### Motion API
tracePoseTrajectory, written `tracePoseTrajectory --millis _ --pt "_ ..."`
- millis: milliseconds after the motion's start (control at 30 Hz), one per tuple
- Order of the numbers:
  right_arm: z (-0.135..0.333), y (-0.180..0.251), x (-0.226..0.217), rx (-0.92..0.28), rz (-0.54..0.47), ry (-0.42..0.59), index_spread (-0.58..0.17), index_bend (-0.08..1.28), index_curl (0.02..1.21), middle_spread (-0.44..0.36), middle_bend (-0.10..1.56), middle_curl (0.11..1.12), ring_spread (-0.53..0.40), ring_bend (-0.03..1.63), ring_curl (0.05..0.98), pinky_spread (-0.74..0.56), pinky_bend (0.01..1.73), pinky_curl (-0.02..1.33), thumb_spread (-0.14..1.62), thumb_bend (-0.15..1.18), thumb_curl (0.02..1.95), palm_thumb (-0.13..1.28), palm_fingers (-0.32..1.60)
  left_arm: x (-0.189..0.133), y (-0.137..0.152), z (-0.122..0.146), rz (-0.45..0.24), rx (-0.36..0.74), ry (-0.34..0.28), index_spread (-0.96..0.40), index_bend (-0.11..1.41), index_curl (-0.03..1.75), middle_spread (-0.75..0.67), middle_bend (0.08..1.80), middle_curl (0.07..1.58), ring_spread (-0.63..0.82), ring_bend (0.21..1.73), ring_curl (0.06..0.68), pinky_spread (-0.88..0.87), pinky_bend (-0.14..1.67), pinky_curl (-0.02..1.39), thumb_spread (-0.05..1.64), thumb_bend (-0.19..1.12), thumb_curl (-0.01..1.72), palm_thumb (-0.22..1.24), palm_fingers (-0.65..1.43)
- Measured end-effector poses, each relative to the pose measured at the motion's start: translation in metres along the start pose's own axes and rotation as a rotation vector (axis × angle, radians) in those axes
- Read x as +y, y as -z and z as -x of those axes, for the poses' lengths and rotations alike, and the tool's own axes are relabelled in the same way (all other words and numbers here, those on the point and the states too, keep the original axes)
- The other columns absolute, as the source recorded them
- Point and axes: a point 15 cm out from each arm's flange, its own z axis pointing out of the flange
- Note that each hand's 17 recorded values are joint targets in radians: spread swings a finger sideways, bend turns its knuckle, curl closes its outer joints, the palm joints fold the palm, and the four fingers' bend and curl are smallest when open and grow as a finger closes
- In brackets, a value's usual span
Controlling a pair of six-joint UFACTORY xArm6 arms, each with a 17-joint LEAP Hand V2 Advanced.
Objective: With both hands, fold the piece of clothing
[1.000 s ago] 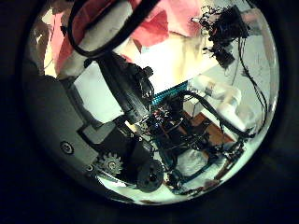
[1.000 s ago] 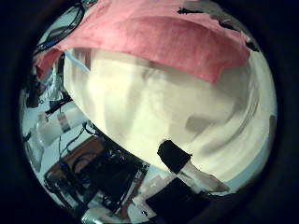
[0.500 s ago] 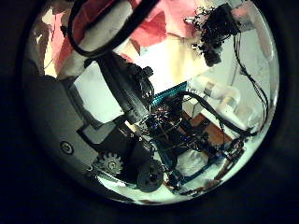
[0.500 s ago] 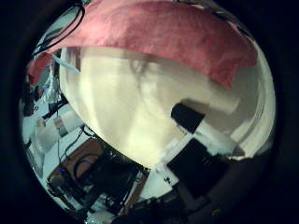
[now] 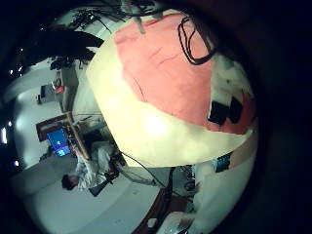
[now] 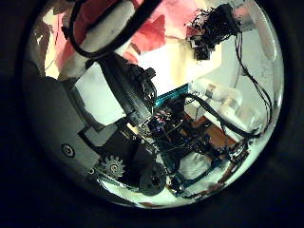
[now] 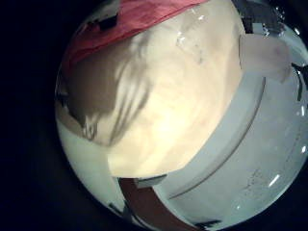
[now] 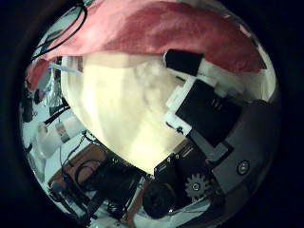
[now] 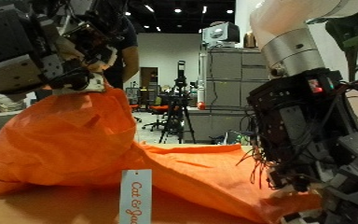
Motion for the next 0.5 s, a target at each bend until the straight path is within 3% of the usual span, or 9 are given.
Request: tracePoseTrajectory --millis 233,500 --pt "-0.007 0.028 -0.007 0.009 -0.111 -0.016 -0.407 0.85 0.87 -0.196 1.10 0.80 -0.267 1.21 0.672 -0.37 1.17 0.70 1.01 0.04 0.50 1.09 1.17 0.007 0.000 0.001 0.015 0.000 -0.002 -0.65 0.18 0.92 -0.49 1.08 0.76 -0.45 1.28 0.517 -0.61 1.21 0.56 1.50 0.00 0.17 0.55 1.13" --pt "-0.010 0.062 0.035 0.013 -0.100 -0.036 -0.371 0.94 0.95 -0.178 1.20 0.84 -0.244 1.30 0.732 -0.30 1.23 0.81 1.15 0.04 0.55 1.13 1.08 0.030 -0.001 0.000 0.031 0.001 -0.019 -0.65 0.18 0.92 -0.49 1.08 0.76 -0.45 1.28 0.520 -0.61 1.21 0.56 1.50 0.00 0.17 0.55 1.13"
